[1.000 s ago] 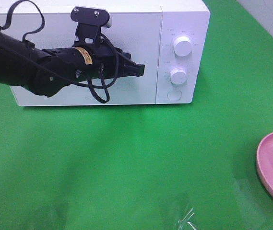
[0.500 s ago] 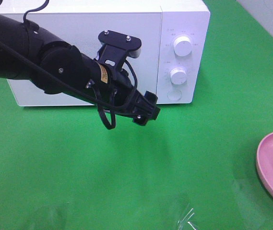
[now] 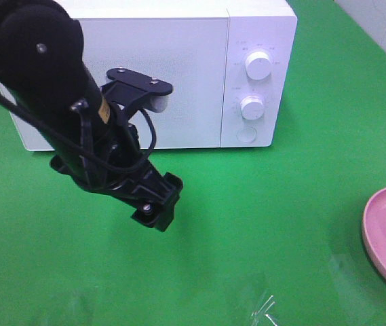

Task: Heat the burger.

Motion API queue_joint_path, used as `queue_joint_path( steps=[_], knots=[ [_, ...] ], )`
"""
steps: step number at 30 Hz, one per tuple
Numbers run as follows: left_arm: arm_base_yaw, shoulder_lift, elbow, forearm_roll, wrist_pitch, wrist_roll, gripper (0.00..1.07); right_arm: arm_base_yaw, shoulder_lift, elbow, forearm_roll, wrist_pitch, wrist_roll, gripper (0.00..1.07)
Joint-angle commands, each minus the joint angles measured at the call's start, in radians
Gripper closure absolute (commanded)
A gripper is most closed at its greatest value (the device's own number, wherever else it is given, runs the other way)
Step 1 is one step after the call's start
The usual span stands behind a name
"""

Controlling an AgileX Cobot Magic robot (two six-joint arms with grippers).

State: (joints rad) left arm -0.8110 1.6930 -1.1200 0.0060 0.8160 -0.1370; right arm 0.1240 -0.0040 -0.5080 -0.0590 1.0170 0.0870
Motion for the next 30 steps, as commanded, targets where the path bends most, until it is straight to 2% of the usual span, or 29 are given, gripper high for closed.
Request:
queue_joint_path(
  steps=[1, 4, 5, 6, 7, 9, 10, 11, 12, 13, 14, 15, 17, 18, 19, 20, 21, 22, 23, 25, 26, 27, 30],
  knots=[
    [0.018, -0.036, -0.006, 0.013, 0.102, -0.003, 0.08, -0.006, -0.027, 0.001, 0.005, -0.011, -0.012, 0.32],
    [0.062, -0.068, -0.006, 0.013, 0.172, -0.003, 0.08, -0.006, -0.027, 0.001, 0.005, -0.011, -0.012, 0.32],
    [0.105, -0.093, -0.006, 0.012, 0.215, -0.002, 0.08, -0.006, -0.027, 0.001, 0.005, -0.011, -0.012, 0.32],
    [0.105, -0.093, -0.006, 0.012, 0.215, -0.002, 0.08, -0.006, -0.027, 0.001, 0.005, -0.011, -0.012, 0.32],
    [0.15, -0.117, -0.006, 0.006, 0.248, -0.001, 0.08, -0.006, -0.027, 0.001, 0.005, -0.011, -0.012, 0.32],
    [0.176, -0.128, -0.006, 0.005, 0.268, 0.001, 0.08, -0.006, -0.027, 0.001, 0.005, -0.011, -0.012, 0.32],
    [0.23, -0.157, -0.006, 0.005, 0.307, 0.001, 0.08, -0.006, -0.027, 0.001, 0.005, -0.011, -0.012, 0.32],
    [0.23, -0.157, -0.006, 0.005, 0.307, 0.001, 0.08, -0.006, -0.027, 0.001, 0.005, -0.011, -0.012, 0.32],
    [0.281, -0.186, -0.006, 0.006, 0.338, 0.007, 0.08, -0.006, -0.027, 0.001, 0.005, -0.011, -0.012, 0.32],
    [0.281, -0.186, -0.006, 0.006, 0.338, 0.007, 0.08, -0.006, -0.027, 0.001, 0.005, -0.011, -0.012, 0.32],
    [0.336, -0.217, -0.006, 0.005, 0.363, 0.021, 0.08, -0.006, -0.027, 0.001, 0.005, -0.011, -0.012, 0.32],
    [0.336, -0.217, -0.006, 0.005, 0.363, 0.021, 0.08, -0.006, -0.027, 0.001, 0.005, -0.011, -0.012, 0.32],
    [0.434, -0.262, -0.006, 0.005, 0.395, 0.037, 0.08, -0.006, -0.027, 0.001, 0.005, -0.011, -0.012, 0.32],
    [0.434, -0.262, -0.006, 0.005, 0.395, 0.037, 0.08, -0.006, -0.027, 0.001, 0.005, -0.011, -0.012, 0.32],
    [0.496, -0.29, -0.006, 0.004, 0.409, 0.058, 0.08, -0.006, -0.027, 0.001, 0.005, -0.011, -0.012, 0.32],
    [0.496, -0.29, -0.006, 0.004, 0.409, 0.058, 0.08, -0.006, -0.027, 0.001, 0.005, -0.011, -0.012, 0.32],
    [0.552, -0.32, -0.006, 0.002, 0.423, 0.077, 0.08, -0.006, -0.027, 0.001, 0.005, -0.011, -0.012, 0.32],
    [0.552, -0.32, -0.006, 0.002, 0.423, 0.077, 0.08, -0.006, -0.027, 0.001, 0.005, -0.011, -0.012, 0.32],
    [0.61, -0.347, -0.006, -0.006, 0.439, 0.094, 0.08, -0.006, -0.027, 0.001, 0.005, -0.011, -0.012, 0.32],
    [0.637, -0.362, -0.006, -0.012, 0.448, 0.103, 0.08, -0.006, -0.027, 0.001, 0.005, -0.011, -0.012, 0.32],
    [0.679, -0.388, -0.006, -0.022, 0.461, 0.11, 0.08, -0.006, -0.027, 0.001, 0.005, -0.011, -0.012, 0.32],
    [0.679, -0.388, -0.006, -0.022, 0.461, 0.11, 0.08, -0.006, -0.027, 0.001, 0.005, -0.011, -0.012, 0.32],
    [0.751, -0.457, 0.036, -0.039, 0.458, 0.117, 0.08, -0.006, -0.027, 0.001, 0.005, -0.011, -0.012, 0.32]
  ],
)
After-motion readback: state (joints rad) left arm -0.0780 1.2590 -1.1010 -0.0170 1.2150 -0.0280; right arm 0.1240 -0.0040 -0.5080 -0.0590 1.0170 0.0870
